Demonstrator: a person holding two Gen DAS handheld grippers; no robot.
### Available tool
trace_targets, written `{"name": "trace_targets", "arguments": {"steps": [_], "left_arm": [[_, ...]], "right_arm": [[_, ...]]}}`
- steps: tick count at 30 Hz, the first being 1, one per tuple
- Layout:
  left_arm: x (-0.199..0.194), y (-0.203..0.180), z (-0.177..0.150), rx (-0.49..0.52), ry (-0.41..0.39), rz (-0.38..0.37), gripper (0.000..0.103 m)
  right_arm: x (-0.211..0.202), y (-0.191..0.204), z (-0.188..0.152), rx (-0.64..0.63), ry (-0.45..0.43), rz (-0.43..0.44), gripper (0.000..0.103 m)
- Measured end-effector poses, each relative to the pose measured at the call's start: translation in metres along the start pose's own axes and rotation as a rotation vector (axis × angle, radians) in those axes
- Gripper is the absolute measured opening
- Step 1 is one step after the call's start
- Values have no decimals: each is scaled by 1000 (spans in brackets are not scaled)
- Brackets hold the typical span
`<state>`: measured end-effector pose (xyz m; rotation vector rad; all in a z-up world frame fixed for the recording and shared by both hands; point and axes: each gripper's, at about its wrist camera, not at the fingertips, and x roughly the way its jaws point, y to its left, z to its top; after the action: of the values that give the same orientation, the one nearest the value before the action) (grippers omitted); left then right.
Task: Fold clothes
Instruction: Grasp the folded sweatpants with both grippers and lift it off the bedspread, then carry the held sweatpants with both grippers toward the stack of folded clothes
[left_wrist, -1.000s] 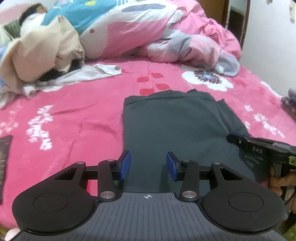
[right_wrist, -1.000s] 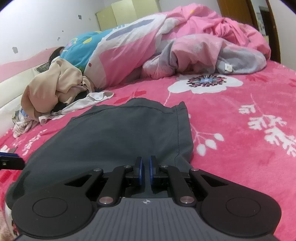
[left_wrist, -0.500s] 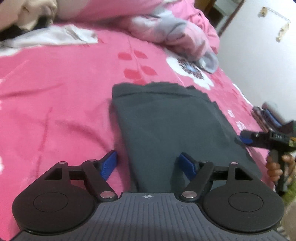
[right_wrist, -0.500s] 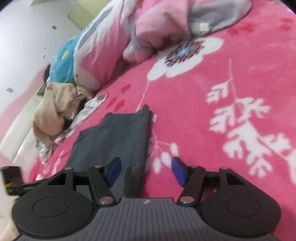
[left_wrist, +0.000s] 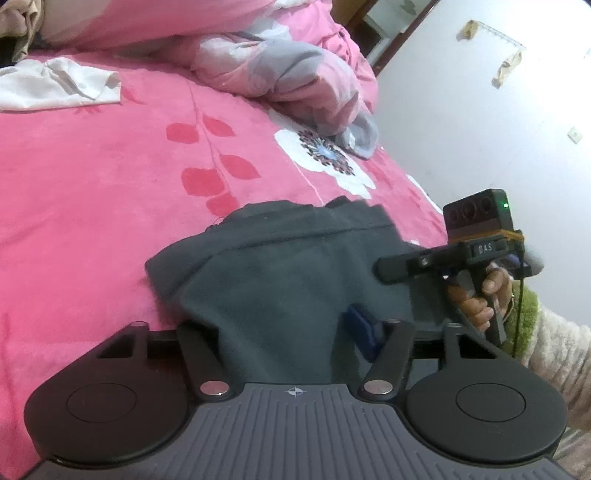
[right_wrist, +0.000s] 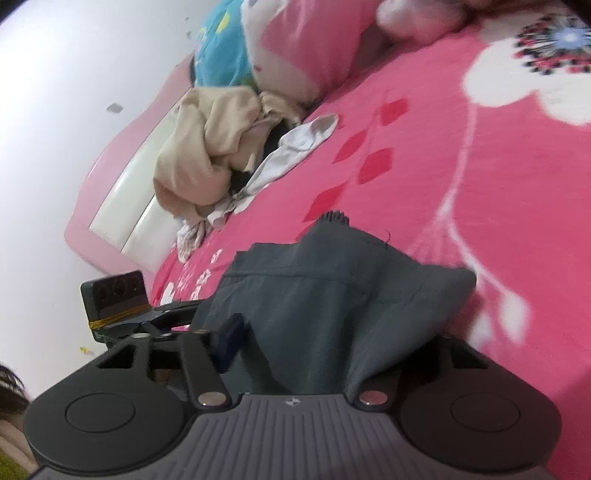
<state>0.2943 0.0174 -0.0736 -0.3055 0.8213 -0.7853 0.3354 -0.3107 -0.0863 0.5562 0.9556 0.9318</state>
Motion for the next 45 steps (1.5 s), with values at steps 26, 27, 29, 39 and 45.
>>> {"name": "trace_targets", "arguments": {"steps": [26, 27, 29, 39, 45], "left_arm": [[27, -274, 101, 378, -294, -20, 22], [39, -290, 109, 393, -296, -37, 22], [64, -321, 125, 441, -302, -80, 22], [201, -442, 190, 570, -246, -369, 22], [272, -487, 205, 643, -177, -463, 22]], "right_arm": [[-213, 177, -92, -378, -843, -520, 15], [-228, 180, -93, -388, -879, -560, 15], [-256, 182, -90, -386, -939, -632, 16], [-411, 149, -71, -299, -1109, -810, 15], [-472, 105, -71, -185, -1180, -833, 15]]}}
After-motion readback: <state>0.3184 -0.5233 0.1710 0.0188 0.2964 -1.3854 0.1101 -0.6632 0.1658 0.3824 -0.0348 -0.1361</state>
